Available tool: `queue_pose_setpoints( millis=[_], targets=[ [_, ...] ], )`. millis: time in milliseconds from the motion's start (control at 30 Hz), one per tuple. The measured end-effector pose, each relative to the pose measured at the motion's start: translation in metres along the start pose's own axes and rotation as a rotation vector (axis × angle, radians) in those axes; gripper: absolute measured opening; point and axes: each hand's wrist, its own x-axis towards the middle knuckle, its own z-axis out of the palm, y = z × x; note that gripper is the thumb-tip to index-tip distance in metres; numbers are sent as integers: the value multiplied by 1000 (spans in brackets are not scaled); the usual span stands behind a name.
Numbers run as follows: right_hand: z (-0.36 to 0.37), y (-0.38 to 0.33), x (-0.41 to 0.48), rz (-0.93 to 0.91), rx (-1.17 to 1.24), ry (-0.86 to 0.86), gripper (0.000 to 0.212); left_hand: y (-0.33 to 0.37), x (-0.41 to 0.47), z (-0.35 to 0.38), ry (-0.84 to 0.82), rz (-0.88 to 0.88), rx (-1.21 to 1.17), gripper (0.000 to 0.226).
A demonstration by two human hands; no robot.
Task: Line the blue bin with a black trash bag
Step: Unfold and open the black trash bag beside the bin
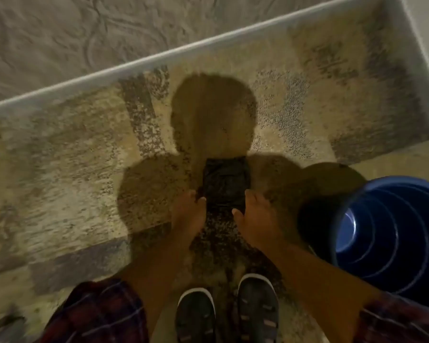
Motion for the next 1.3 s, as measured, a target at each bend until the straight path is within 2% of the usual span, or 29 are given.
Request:
queue_pose_setpoints(
  millis=[100, 233, 433, 500, 600, 700, 933, 967, 1067, 1133, 1200, 1300],
  targets=[
    [16, 4, 13, -31, -59, -39, 81, 2, 24, 19, 38, -63, -41, 49],
    [31, 6, 20, -37, -76, -108, 84, 4, 34, 40, 102, -83, 49, 46],
    [31, 6, 15, -4, -53, -102, 83, 17, 22, 44, 217, -16, -102, 8],
    [27, 6, 13, 34, -1, -74, 79, 21, 10, 41, 213, 49, -150, 27],
    [19, 3, 5, 87, 104, -41, 70, 29, -10, 38, 170, 116, -237, 16],
    [13, -3, 0, 135, 301, 22, 63, 33, -23, 35, 145, 82, -448, 20],
    [-24, -16, -27, 390, 880, 159, 55, 41, -60, -8, -40, -176, -1163, 36],
    [-29, -18, -31, 424, 973, 146, 52, 41, -67, -15, -80, -190, -1262, 37],
    [-52, -29, -50, 561, 1254, 16, 43, 42, -93, -47, -238, -192, -1481, 18],
    [-71, -37, -66, 612, 1453, -136, 43, 40, -112, -68, -305, -189, -1561, 31],
    [-92, -46, -87, 539, 1629, -209, 44, 41, -134, -89, -342, -179, -1615, 29],
    [-119, -61, -114, 411, 1746, -194, 36, 43, -159, -105, -330, -194, -1598, 17]
  ],
)
